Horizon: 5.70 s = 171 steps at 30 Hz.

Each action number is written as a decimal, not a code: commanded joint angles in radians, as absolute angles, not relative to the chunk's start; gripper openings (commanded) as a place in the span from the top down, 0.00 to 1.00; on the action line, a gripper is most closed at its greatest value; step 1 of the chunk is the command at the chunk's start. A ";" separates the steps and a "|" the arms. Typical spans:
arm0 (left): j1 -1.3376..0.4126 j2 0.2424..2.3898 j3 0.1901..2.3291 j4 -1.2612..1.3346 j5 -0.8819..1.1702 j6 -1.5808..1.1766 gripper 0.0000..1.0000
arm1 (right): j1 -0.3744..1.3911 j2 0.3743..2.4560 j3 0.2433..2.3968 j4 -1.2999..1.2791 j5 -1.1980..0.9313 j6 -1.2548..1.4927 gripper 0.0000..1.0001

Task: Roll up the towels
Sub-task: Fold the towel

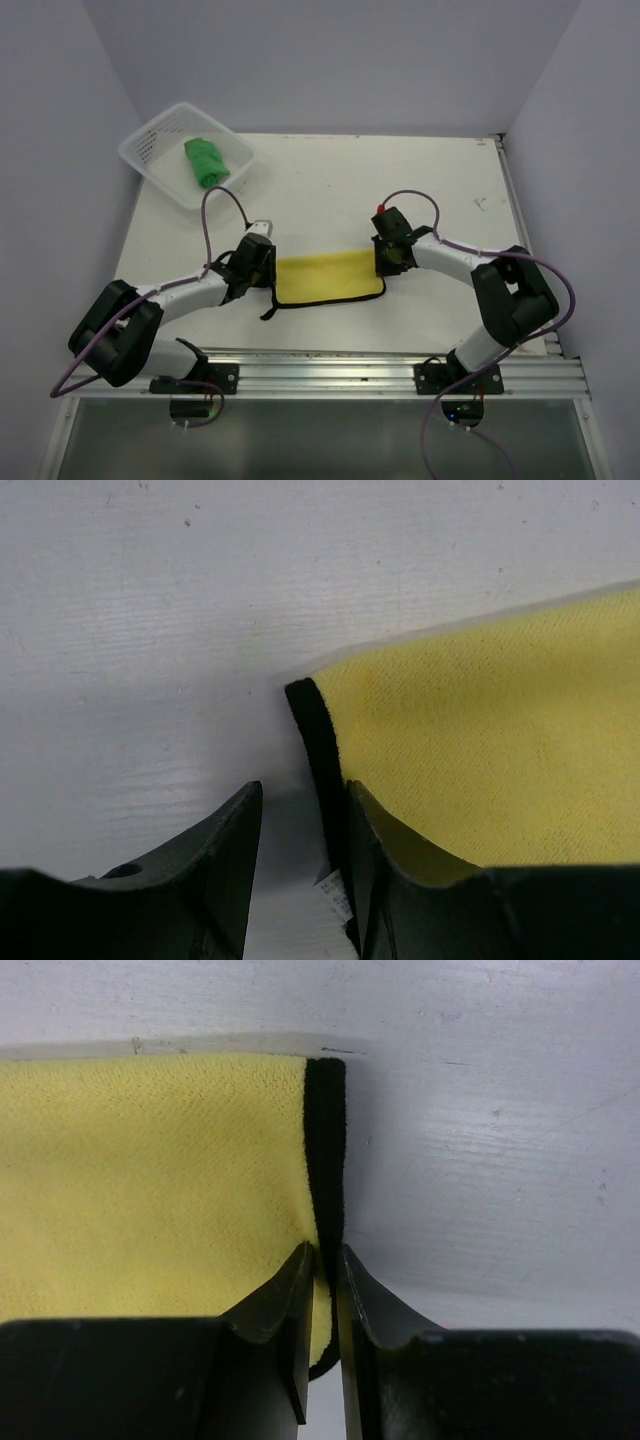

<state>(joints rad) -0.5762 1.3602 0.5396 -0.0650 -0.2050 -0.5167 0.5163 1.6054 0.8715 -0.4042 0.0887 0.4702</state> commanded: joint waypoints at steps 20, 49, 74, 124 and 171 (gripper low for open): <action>-0.569 1.331 0.499 0.026 -0.161 -0.554 0.57 | 0.535 1.439 0.965 -0.656 0.219 0.423 1.00; -0.572 1.468 0.505 0.209 -0.005 -0.561 0.70 | 0.632 1.466 1.147 -0.755 0.181 0.406 1.00; -0.597 1.417 0.440 0.273 0.061 -0.614 0.71 | 0.883 1.747 1.422 -0.766 0.184 0.503 1.00; -0.597 1.361 0.361 0.288 0.069 -0.614 0.69 | 0.968 1.957 1.595 -0.658 0.055 0.572 0.66; -0.615 1.157 0.376 0.244 0.084 -0.597 0.60 | 1.023 1.841 1.229 -0.453 0.044 0.601 0.76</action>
